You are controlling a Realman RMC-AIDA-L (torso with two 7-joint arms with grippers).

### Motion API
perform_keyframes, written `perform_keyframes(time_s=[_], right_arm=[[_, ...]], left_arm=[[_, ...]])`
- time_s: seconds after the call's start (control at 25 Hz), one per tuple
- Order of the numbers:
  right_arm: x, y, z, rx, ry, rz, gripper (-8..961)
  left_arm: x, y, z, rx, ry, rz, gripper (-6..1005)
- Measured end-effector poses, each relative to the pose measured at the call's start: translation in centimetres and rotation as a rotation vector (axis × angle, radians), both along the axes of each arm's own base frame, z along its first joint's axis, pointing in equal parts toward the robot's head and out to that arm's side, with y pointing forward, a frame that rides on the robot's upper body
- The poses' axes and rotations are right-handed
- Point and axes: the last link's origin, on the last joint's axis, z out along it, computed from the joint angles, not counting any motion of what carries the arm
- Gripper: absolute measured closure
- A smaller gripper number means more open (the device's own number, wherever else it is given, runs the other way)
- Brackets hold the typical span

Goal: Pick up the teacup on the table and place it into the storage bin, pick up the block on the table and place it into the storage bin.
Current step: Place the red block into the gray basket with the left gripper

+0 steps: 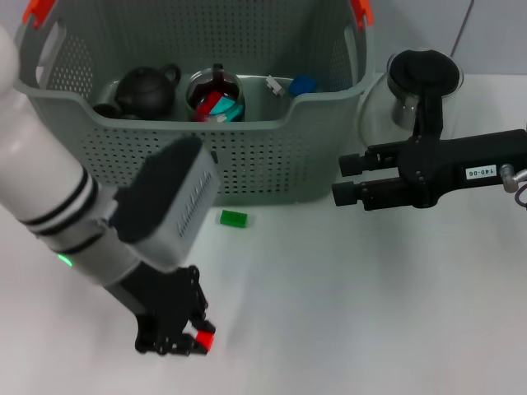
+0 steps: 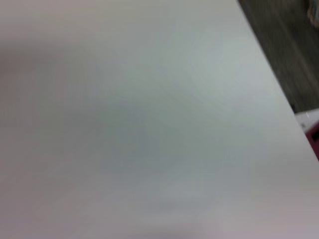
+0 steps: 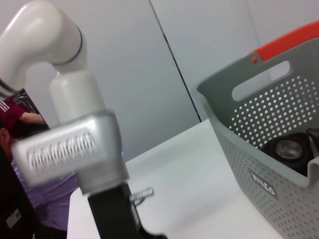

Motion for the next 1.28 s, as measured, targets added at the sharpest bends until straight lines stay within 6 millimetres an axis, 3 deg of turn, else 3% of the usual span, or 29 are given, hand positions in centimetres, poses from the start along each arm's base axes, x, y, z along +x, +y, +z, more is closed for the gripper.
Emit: perform_keyframes(time_s=[0.04,0.08,0.48,0.68,0.96,1.12,1.28], right_arm=[[0.0,0.0,0.0,0.001,0.0,0.0,272],[0.0,0.0,0.1,0.002,0.0,0.002,272],[0.3,-0.1,0.6,-0.004,-0.004,0.001,273],[0.3,0.0,0.8,0.004,-0.008,0.015,273],[0.1,0.0,0.9,-0.001,-0.007,0.028,272],[0.2,-0.1,1.1,-0.009,-0.007,0.026,272],[0.3,-0.2,1.2,-0.009,-0.008,0.023,272]], left_arm=[[0.0,0.0,0.0,0.0,0.0,0.0,793],[1.3,0.7,1.7,0.032,-0.075,0.009,792],[5.9,4.3,9.4,0.193,-0.438,0.03,779],[7.1,7.7,12.6,0.341,-0.587,0.111,773],[5.3,14.1,13.3,0.664,-0.641,0.39,764],[4.1,15.6,13.6,0.781,-0.654,0.5,759],[3.1,15.8,13.8,0.841,-0.648,0.547,754]])
